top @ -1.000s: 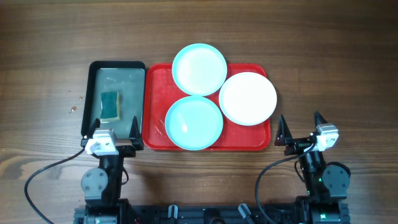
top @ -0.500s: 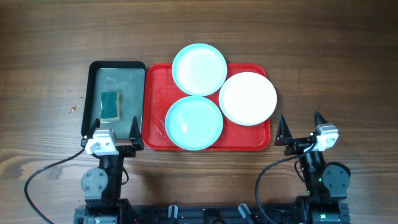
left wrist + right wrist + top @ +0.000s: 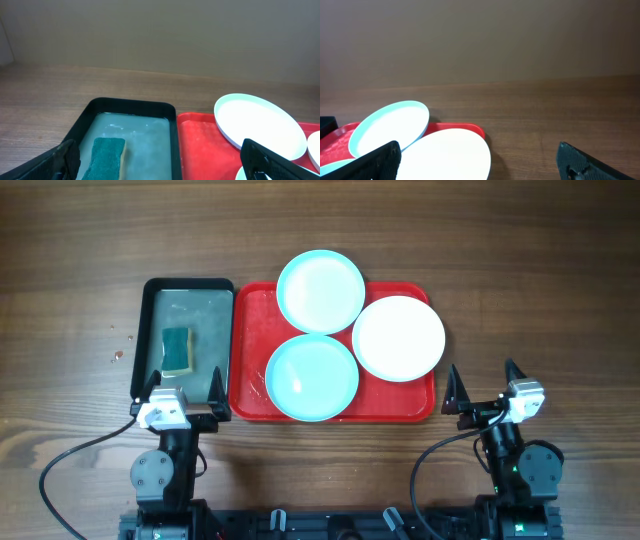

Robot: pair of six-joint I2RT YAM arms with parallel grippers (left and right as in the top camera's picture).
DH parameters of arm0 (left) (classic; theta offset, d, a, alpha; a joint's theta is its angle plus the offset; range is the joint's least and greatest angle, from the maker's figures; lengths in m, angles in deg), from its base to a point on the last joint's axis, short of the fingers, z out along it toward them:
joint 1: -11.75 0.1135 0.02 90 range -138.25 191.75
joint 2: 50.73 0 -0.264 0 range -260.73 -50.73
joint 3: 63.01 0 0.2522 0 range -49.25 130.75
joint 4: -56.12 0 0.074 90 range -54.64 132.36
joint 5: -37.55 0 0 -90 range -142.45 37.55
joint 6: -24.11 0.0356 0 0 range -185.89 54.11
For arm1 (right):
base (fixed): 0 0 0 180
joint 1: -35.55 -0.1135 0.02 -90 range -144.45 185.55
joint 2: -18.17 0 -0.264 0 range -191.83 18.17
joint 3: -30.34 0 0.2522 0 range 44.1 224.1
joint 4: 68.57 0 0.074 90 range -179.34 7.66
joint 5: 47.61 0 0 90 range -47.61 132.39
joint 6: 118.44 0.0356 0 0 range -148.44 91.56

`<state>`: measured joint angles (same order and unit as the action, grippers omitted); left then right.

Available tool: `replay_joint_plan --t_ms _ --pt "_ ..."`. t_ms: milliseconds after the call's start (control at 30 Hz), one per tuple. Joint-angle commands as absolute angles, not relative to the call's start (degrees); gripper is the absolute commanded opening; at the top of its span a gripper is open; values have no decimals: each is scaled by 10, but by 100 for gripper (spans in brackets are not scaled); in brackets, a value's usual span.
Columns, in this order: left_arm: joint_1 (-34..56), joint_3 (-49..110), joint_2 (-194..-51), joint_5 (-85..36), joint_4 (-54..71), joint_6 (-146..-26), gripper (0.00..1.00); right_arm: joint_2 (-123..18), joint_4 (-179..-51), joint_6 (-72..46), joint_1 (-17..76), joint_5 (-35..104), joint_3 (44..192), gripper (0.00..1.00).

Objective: Clean dirty plates on tray and stack at the side

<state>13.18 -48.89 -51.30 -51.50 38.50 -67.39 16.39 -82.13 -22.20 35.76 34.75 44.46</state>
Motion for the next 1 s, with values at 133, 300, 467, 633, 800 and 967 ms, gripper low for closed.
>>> replay_joint_plan --t_ms 133,300,467,633,800,967 --pt "130 -489 -517 -499 386 -663 100 161 -819 -216 361 351 444 100" --pt "130 -481 -517 -484 447 -676 100 161 -819 -216 361 351 444 100" --pt "130 -336 -543 -484 312 -726 100 161 -819 -216 361 351 444 100" --pt "130 -123 -746 -484 160 -726 100 161 -819 -217 361 351 444 100" --pt "130 104 -1012 -458 -47 -725 100 161 -819 -216 361 351 444 100" --pt "130 146 -1153 -359 -103 -726 100 161 -819 -216 361 351 444 100"
